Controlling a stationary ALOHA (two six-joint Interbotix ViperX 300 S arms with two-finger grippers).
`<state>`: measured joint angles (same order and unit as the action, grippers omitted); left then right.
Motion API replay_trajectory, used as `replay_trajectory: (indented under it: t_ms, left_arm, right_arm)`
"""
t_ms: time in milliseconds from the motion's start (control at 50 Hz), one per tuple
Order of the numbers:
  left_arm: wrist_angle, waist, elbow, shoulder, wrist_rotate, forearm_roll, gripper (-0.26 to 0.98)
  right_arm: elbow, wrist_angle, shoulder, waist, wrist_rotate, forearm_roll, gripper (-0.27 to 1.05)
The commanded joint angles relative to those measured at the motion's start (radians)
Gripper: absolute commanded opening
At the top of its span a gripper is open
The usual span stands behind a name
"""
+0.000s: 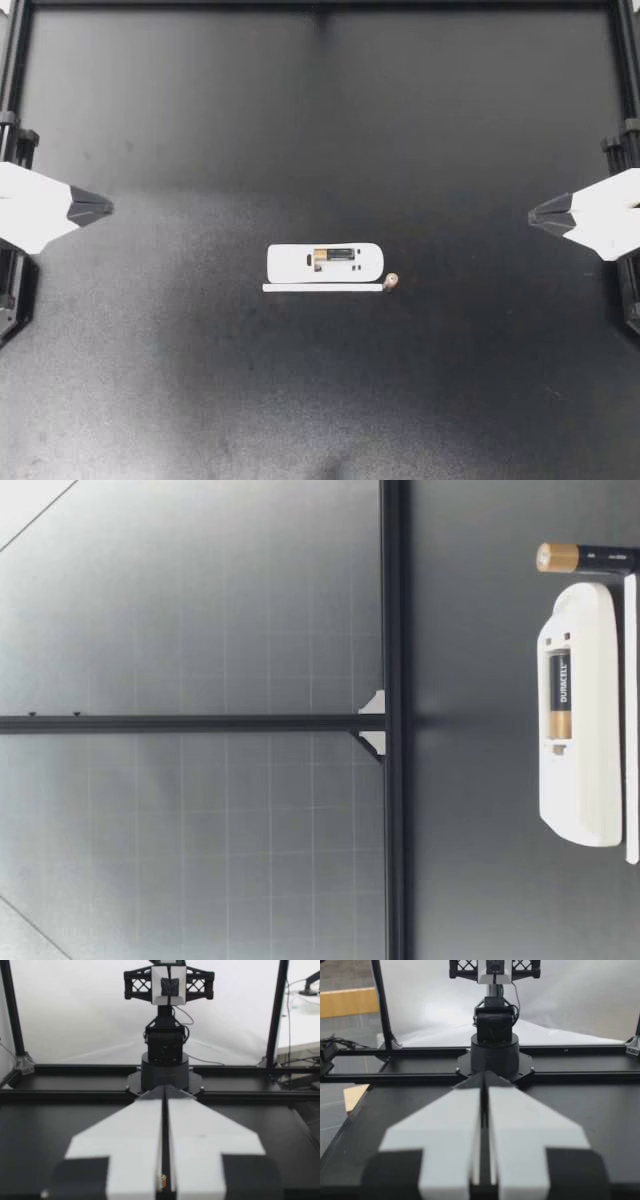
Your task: Place the battery into the slot of the remote controller.
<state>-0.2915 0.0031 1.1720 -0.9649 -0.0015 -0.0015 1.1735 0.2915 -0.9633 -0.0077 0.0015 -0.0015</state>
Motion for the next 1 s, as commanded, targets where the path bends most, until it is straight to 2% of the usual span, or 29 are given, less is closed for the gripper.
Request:
replay_trajectory:
  t_ms: [0,200,420,980]
  left_arm:
    - [-0.008,0.014,-0.006,0.011,0.006,-0.002,-0.13]
    - [-0.011,0.014,0.000,0.011,0.003,-0.002,-0.15]
    - [-0.014,0.014,0.012,0.012,0.003,-0.002,-0.15]
    - [-0.015,0.015,0.018,0.034,-0.002,-0.002,-0.15]
  right_arm:
    - [-0.005,0.008,0.009,-0.002,0.000,-0.002,-0.13]
    - [0.006,0.055,0.040,-0.003,0.000,-0.002,-0.16]
    - [-0.055,0.014,0.153,-0.005,0.002,-0.003,-0.16]
    - [-0.353,-0.506,0.560,-0.060,0.000,-0.005,-0.12]
